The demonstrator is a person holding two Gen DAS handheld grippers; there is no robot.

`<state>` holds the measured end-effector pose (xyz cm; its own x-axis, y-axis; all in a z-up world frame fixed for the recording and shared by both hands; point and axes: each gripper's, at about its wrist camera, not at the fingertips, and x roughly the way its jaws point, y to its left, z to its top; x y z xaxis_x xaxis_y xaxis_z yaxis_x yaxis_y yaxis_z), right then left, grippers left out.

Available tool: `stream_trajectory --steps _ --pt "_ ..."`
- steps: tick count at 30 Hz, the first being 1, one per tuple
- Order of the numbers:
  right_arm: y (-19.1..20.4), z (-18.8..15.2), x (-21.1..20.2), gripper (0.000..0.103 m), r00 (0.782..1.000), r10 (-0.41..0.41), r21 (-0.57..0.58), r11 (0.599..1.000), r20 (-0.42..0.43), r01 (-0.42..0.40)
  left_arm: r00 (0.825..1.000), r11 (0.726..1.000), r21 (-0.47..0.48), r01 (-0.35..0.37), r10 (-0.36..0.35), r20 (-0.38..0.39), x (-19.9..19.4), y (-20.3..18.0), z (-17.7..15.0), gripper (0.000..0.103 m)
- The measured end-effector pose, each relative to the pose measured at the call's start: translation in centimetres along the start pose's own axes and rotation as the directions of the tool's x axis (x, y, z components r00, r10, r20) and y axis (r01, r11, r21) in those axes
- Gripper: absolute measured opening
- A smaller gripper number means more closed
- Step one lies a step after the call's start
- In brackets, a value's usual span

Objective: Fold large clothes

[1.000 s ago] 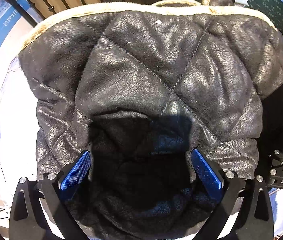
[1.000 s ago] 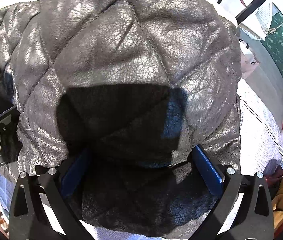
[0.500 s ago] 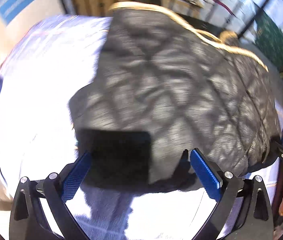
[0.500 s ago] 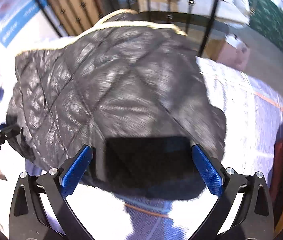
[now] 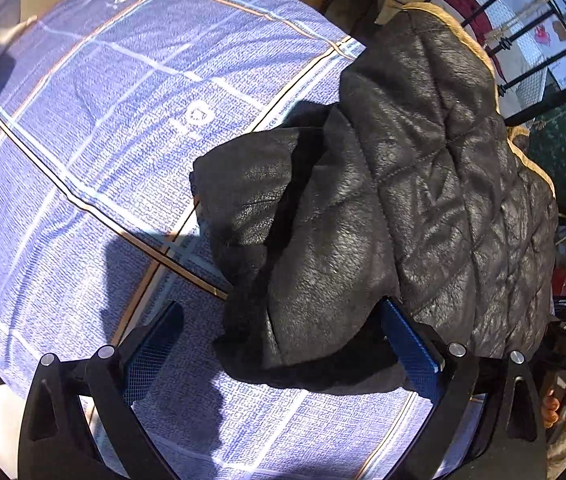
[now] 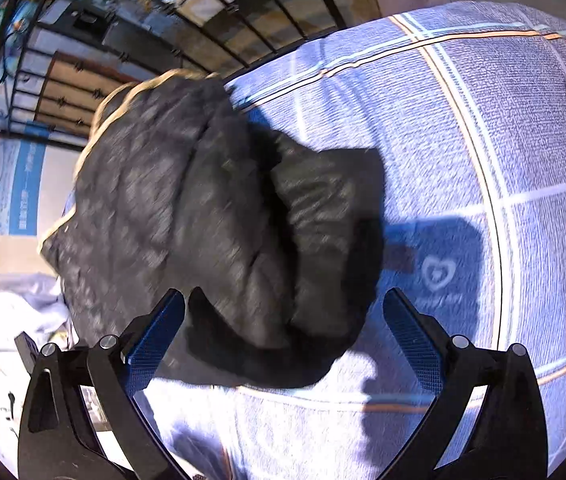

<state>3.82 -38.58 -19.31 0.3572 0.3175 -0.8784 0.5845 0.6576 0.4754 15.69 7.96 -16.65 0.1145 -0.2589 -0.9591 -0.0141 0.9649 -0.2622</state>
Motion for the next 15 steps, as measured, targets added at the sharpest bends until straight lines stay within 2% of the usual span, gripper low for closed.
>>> stream_trajectory --steps 2,6,11,15 --pt "-1.2 1.4 1.2 0.098 0.999 0.014 0.021 1.000 -0.035 -0.013 0.999 0.998 -0.039 0.039 -0.040 -0.020 1.0 0.5 0.5 0.098" --pt "-2.8 2.1 2.8 0.098 0.989 0.121 0.086 0.990 -0.086 -0.113 0.993 0.992 -0.067 0.108 -0.111 -0.040 2.2 2.0 0.6 0.098" --pt "-5.4 2.0 5.3 0.098 0.958 0.246 0.193 0.957 -0.146 -0.217 0.987 0.987 -0.064 0.149 -0.153 -0.058 4.0 3.0 1.3 0.098" --pt "-5.2 2.3 6.2 0.098 0.955 0.256 0.173 0.958 -0.151 -0.229 0.982 0.984 -0.045 0.170 -0.173 -0.069 5.7 3.1 2.1 0.098"
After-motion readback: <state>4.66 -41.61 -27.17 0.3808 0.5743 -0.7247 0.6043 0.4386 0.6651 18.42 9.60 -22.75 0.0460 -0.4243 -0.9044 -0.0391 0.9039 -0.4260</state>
